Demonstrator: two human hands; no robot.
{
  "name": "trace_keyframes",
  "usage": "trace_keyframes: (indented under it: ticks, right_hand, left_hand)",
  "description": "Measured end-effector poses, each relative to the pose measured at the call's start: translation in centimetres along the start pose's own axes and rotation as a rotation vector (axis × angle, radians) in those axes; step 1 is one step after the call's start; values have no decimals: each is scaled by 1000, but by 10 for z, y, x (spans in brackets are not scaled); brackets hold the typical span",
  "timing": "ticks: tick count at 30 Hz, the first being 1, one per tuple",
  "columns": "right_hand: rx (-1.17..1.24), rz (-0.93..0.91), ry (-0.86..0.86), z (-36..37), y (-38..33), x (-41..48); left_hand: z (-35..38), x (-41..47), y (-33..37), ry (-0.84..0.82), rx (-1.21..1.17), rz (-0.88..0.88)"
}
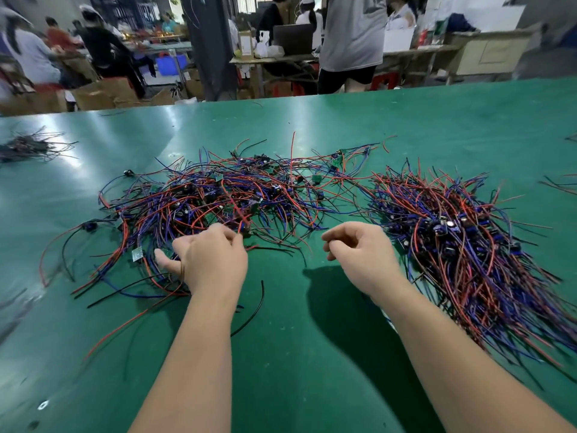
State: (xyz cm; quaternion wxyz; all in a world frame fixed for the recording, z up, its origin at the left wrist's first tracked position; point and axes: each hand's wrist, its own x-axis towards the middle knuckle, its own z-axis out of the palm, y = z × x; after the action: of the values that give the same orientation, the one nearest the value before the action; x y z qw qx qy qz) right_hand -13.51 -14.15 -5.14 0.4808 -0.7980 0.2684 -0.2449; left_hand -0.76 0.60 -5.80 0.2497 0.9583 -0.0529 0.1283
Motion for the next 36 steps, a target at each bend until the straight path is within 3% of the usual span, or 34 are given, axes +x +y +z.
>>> trace_keyframes:
  ticks: [4,6,8,12,16,20,36]
  right_hand:
    - [142,29,-17,-4,-5,-1]
    - [355,92,-92,-5,-9,-2]
    - [544,144,-213,-6,-12,-2]
    - [768,145,-389,-3,-16,-6]
    - [938,106,-315,-9,-19,-4]
    - [1048,77,-295,-18,-20,0]
    - [1068,141,-78,-25,-22,5]
  left_hand:
    - [-12,-12,14,288,-546,268]
    - [-17,-19,22,212,-844,389]
    - [-19,-27,30,82,-1110,387]
    - [-15,-37,43,-146,-1339,289]
    - [-11,-39,45,-274,-1416,221]
    - [-11,-38,45,-267,-1418,171]
    - [-18,-35,42,-293,-1442,106]
